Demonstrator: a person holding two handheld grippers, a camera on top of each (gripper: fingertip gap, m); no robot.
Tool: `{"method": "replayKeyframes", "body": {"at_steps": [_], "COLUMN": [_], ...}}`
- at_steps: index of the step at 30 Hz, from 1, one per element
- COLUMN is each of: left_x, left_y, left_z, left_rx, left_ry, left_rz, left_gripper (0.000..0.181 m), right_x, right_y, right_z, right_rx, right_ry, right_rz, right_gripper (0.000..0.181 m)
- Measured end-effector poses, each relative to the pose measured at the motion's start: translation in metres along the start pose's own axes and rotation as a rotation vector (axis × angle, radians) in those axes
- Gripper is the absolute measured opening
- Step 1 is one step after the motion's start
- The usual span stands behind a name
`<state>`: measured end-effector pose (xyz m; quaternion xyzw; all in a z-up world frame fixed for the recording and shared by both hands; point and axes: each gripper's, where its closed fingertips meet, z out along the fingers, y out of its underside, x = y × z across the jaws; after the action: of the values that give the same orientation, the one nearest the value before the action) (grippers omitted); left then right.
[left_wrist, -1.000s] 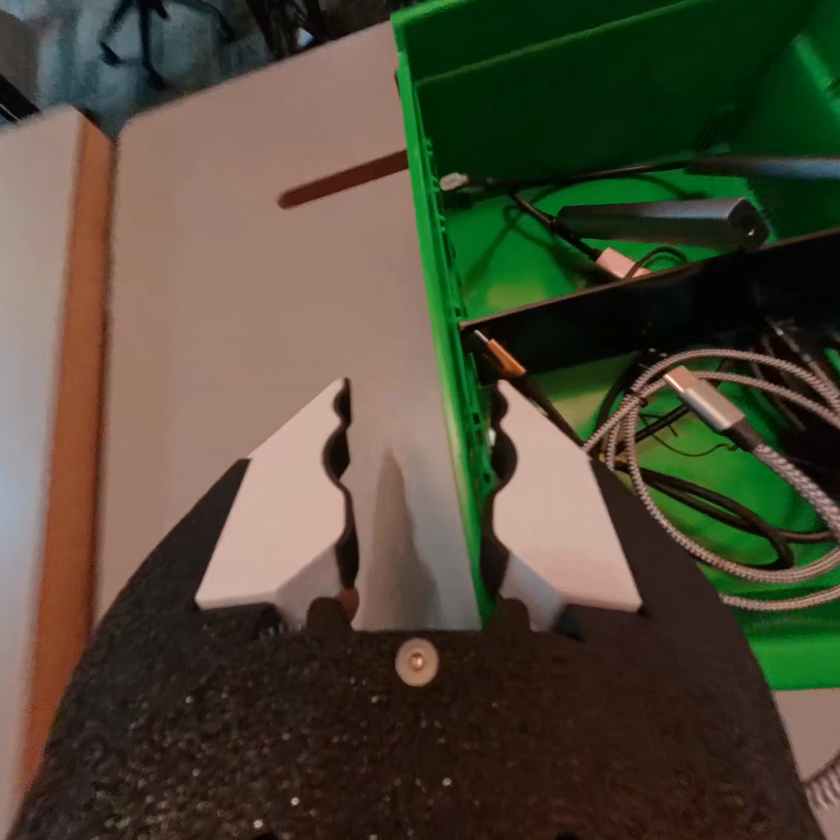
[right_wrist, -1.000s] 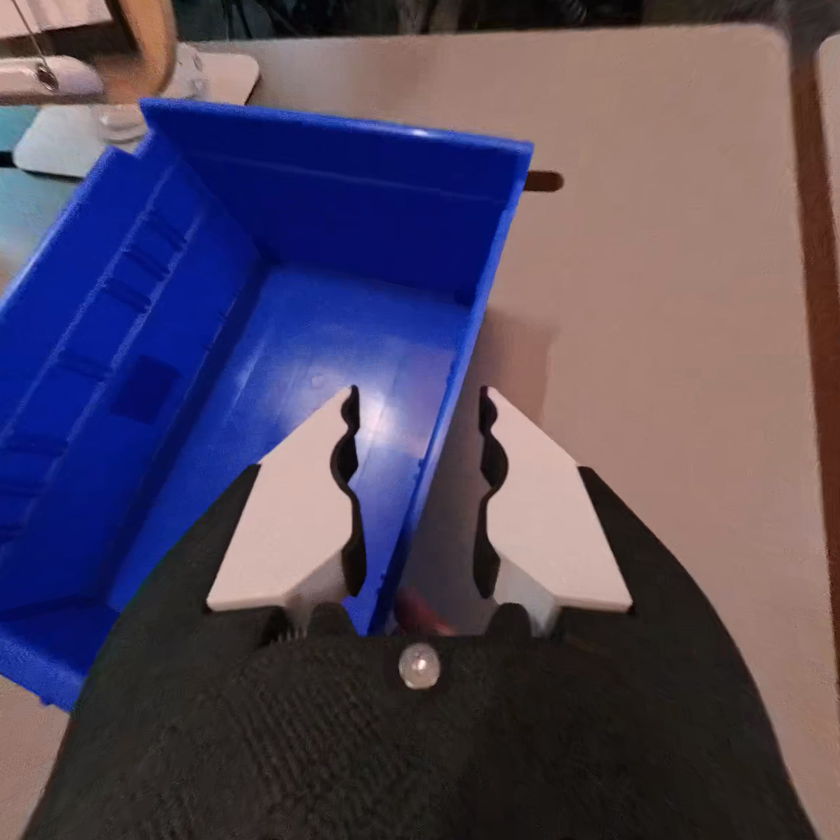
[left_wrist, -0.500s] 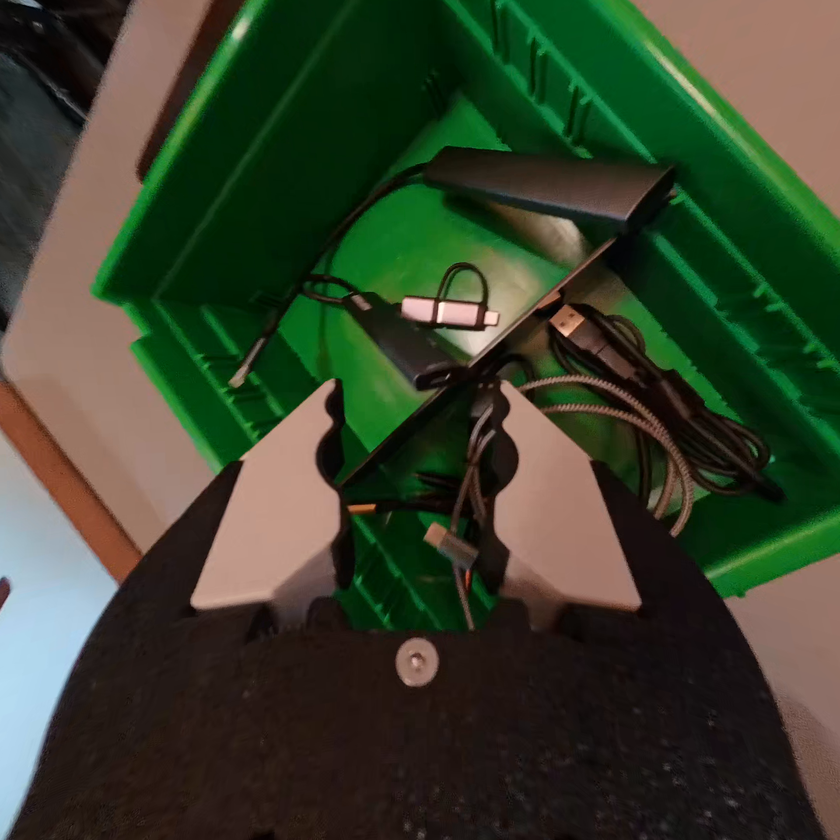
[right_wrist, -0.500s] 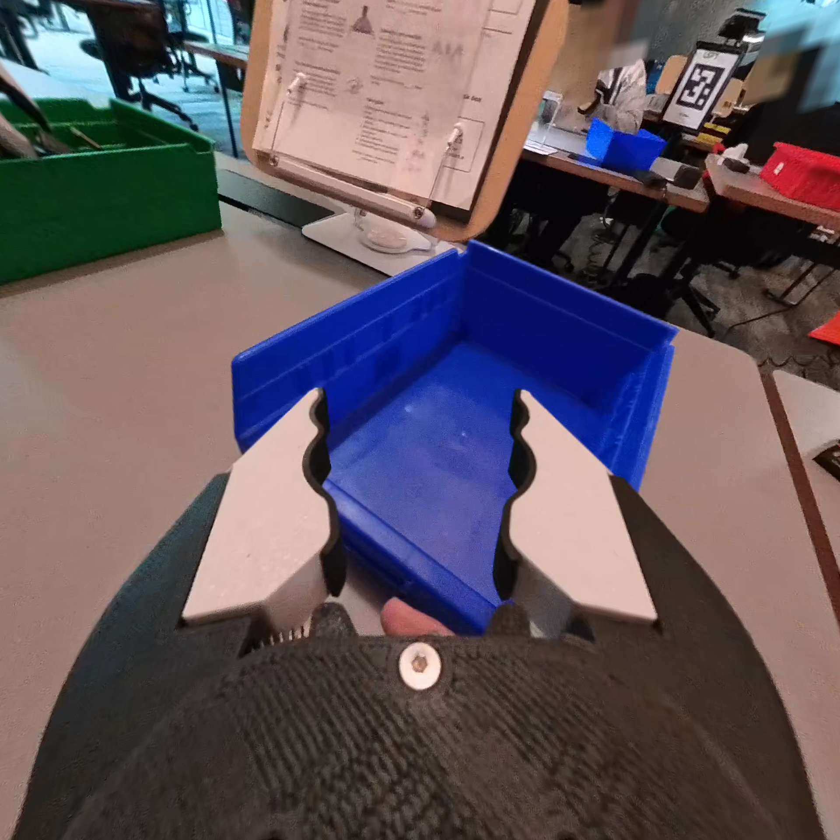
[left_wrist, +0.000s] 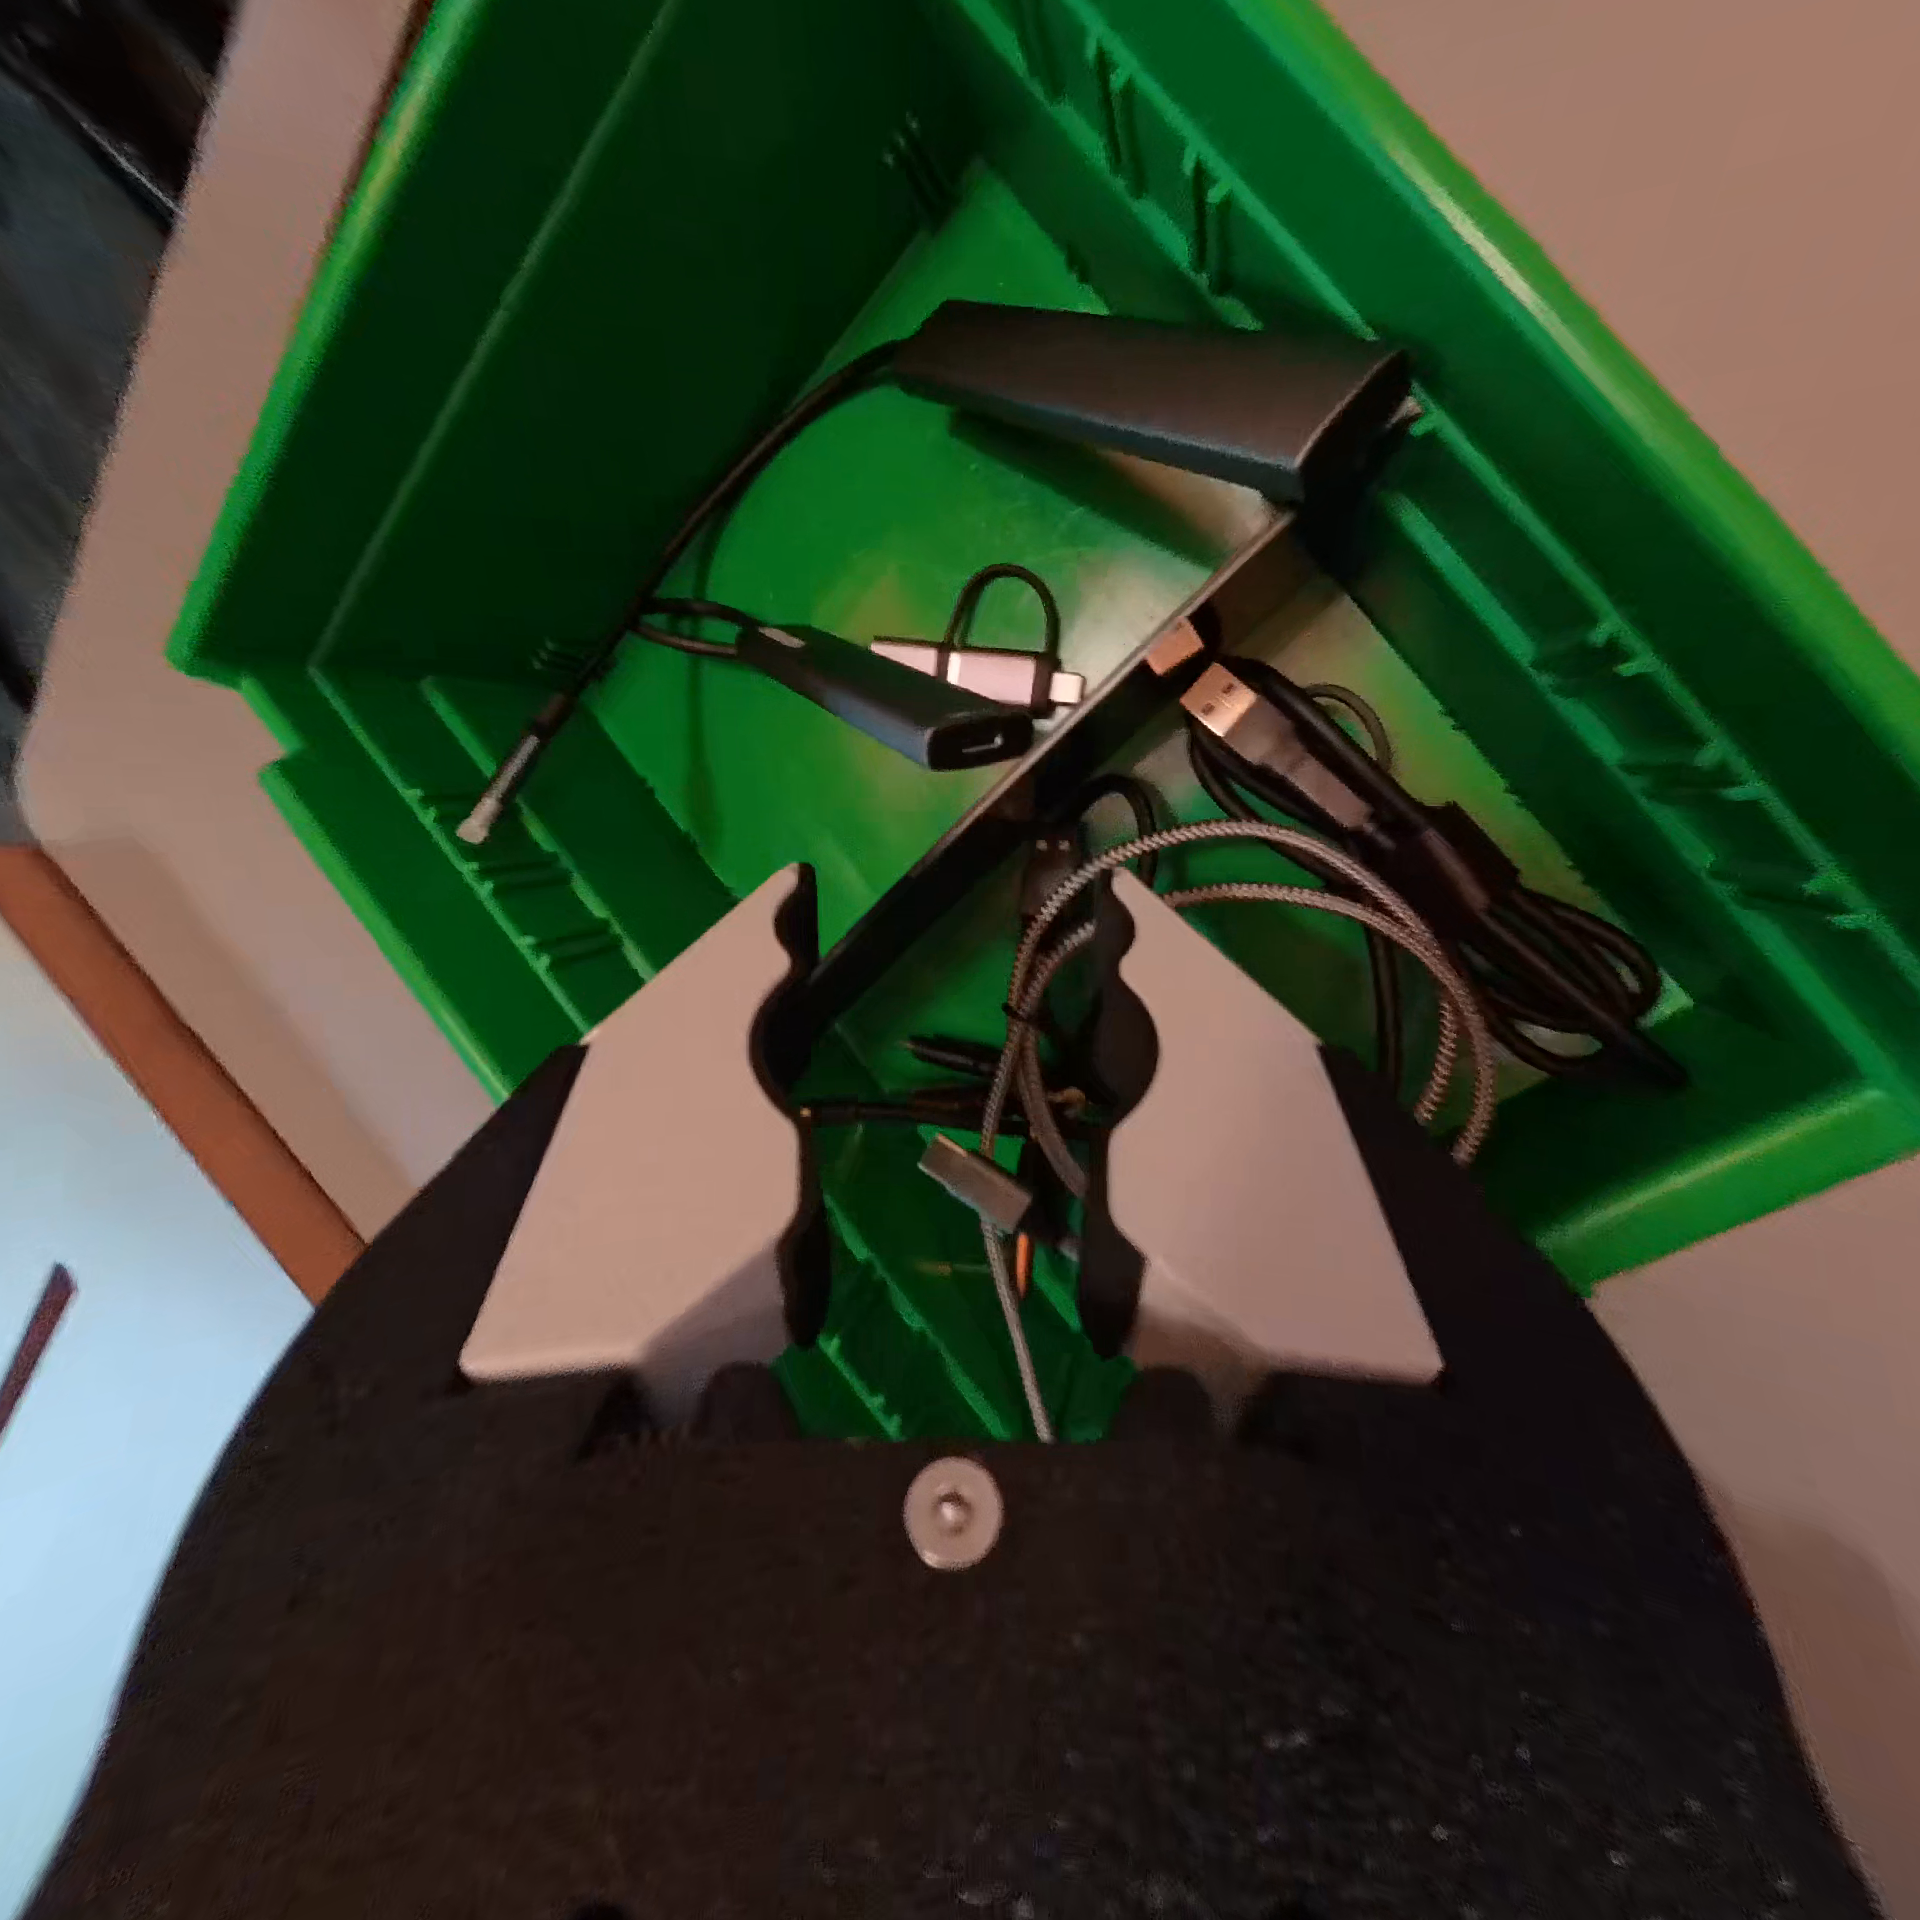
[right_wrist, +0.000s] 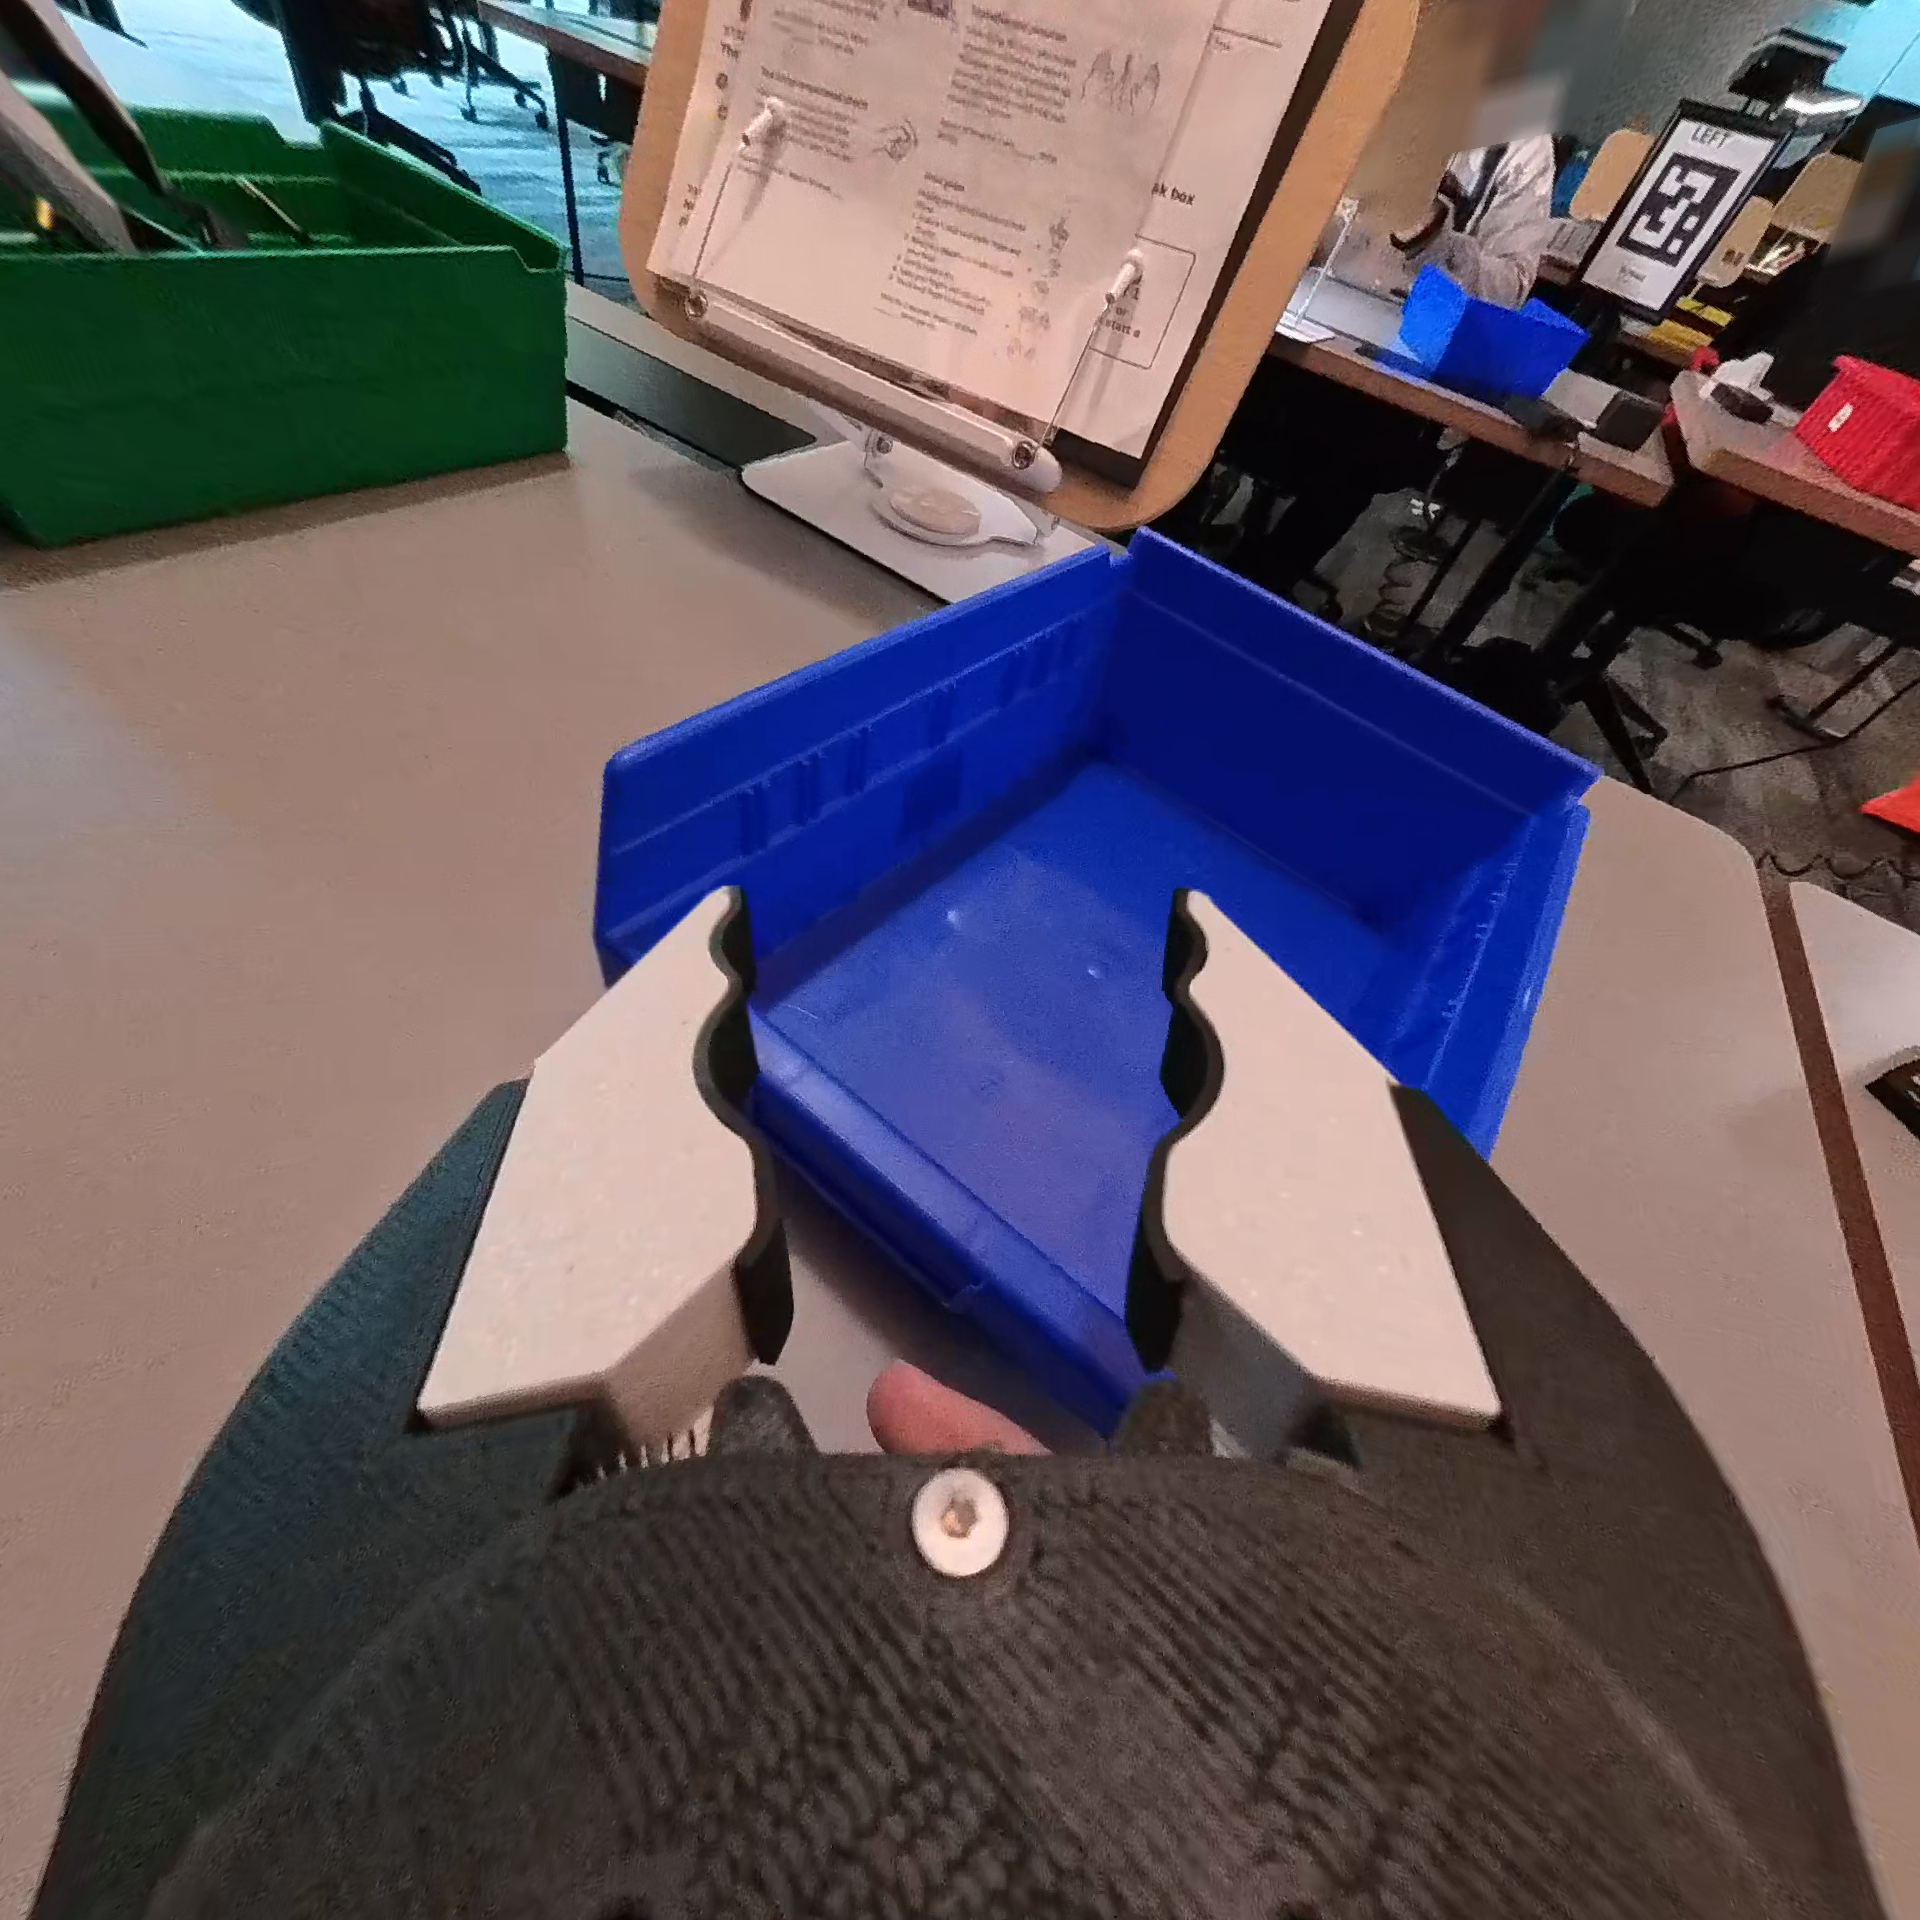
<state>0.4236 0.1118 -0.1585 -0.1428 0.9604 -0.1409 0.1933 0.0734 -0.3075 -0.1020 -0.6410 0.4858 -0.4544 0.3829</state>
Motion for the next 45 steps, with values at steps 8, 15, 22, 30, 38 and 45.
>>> {"method": "replayKeyframes", "body": {"at_steps": [8,15,22,30,38,45], "left_x": [0.010,0.017,0.002,-0.015,-0.006,0.017], "left_y": [-0.016,-0.026,-0.032,-0.043,-0.032,-0.030], "left_z": [0.003,0.013,0.003,-0.005,0.028,0.029], "left_rx": [-0.036,-0.047,0.097,0.234,-0.093,-0.249], "left_ry": [0.278,0.441,0.437,0.359,0.237,0.332], "left_rz": [-0.544,-0.758,-0.856,-0.954,-0.883,-0.739], "left_gripper": [0.065,0.046,0.000,0.038,0.052,0.021], "right_x": [-0.008,-0.015,-0.026,-0.036,-0.043,-0.042], "right_y": [0.003,0.008,0.003,0.000,0.006,0.011], "right_z": [0.004,0.006,0.004,0.005,0.009,0.007], "right_rx": [-0.003,-0.037,-0.035,-0.044,-0.067,-0.087], "right_ry": [-0.040,-0.045,-0.053,-0.056,-0.079,-0.082], "right_rz": [0.039,0.009,-0.001,-0.049,-0.066,-0.079], "right_gripper": [0.078,0.078,0.077,0.077,0.077,0.077]}}
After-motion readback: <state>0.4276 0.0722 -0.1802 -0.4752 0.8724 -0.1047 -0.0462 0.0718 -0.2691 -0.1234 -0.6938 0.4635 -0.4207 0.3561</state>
